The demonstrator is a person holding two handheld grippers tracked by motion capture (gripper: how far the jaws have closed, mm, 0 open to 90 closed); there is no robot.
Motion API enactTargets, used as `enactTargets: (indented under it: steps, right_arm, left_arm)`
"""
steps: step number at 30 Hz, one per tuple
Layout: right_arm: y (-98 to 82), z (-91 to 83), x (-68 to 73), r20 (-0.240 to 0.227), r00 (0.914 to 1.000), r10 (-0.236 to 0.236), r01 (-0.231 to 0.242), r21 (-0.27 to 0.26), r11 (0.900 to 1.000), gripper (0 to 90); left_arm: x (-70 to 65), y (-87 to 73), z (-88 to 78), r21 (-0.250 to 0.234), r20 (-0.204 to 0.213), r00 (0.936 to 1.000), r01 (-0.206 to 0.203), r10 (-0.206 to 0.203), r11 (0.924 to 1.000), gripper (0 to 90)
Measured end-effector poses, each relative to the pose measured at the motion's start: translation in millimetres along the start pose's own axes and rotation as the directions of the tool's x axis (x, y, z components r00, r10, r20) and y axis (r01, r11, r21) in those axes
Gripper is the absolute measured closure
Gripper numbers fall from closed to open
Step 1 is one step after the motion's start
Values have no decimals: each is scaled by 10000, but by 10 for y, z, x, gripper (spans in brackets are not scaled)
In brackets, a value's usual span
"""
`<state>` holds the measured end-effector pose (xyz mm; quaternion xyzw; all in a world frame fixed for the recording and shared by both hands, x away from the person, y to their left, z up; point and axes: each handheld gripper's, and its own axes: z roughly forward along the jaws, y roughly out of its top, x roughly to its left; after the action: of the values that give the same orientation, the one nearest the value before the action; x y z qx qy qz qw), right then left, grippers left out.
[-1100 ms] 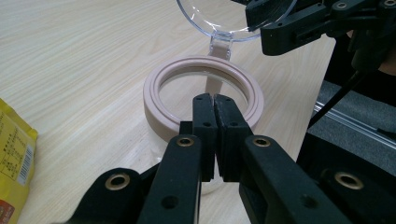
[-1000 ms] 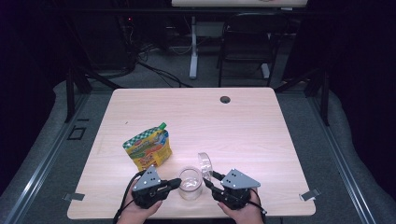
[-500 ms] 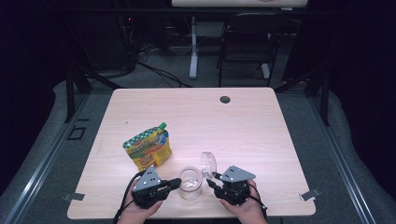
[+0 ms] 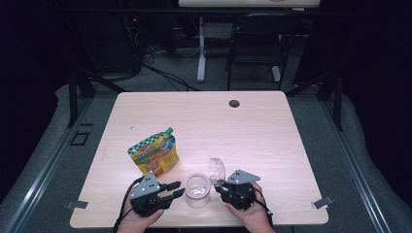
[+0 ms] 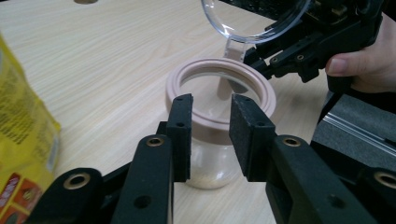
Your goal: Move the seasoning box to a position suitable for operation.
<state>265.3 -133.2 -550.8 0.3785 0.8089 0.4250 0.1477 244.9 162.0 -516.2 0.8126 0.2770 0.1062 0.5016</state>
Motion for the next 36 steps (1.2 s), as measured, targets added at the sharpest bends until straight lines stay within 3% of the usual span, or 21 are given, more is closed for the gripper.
enactTargets:
  steps: [3, 7, 13, 21, 22, 27, 30, 32, 35, 36]
  right_arm:
    - [15, 35, 0, 169, 9999, 12, -13, 75, 10000, 777]
    - [35, 37, -22, 44, 9999, 162, -162, 4, 9999, 781]
    - [84, 26, -117, -55, 9990, 435, -436, -240, 9988, 829]
    - [130, 19, -226, -239, 9973, 699, -708, -400, 9967, 862]
    - [139, 12, -248, -275, 9962, 822, -834, -481, 9954, 900]
    - [165, -48, -431, -235, 9852, 1695, -1710, -986, 9803, 900]
    - [151, -51, -549, -771, 9766, 2007, -2052, -551, 9772, 854]
    - [137, -32, -565, -830, 9799, 1813, -1831, -153, 9830, 831]
    - [146, 18, -535, -1065, 9794, 1717, -1722, 42, 9851, 766]
    - [154, 47, -516, -1073, 9830, 1491, -1488, 109, 9888, 740]
  left_arm:
    - [33, -22, -53, -70, -189, 9998, 110, -112, 9999, 664]
    - [70, -53, -106, -104, -424, 9989, 217, -221, 9997, 662]
    - [115, -83, -204, -186, -1012, 9935, 502, -519, 9986, 665]
    - [169, -114, -359, -419, -1384, 9876, 688, -740, 9968, 664]
    - [172, -117, -375, -392, -1456, 9867, 678, -728, 9969, 664]
    - [203, -141, -461, -494, -1727, 9816, 746, -821, 9960, 669]
    - [214, -151, -514, -586, -1938, 9774, 748, -849, 9955, 668]
    - [229, -153, -557, -613, -2091, 9743, 729, -842, 9955, 668]
    - [267, -168, -616, -815, -2299, 9667, 960, -1124, 9920, 662]
    - [279, -170, -633, -778, -2351, 9655, 964, -1122, 9923, 660]
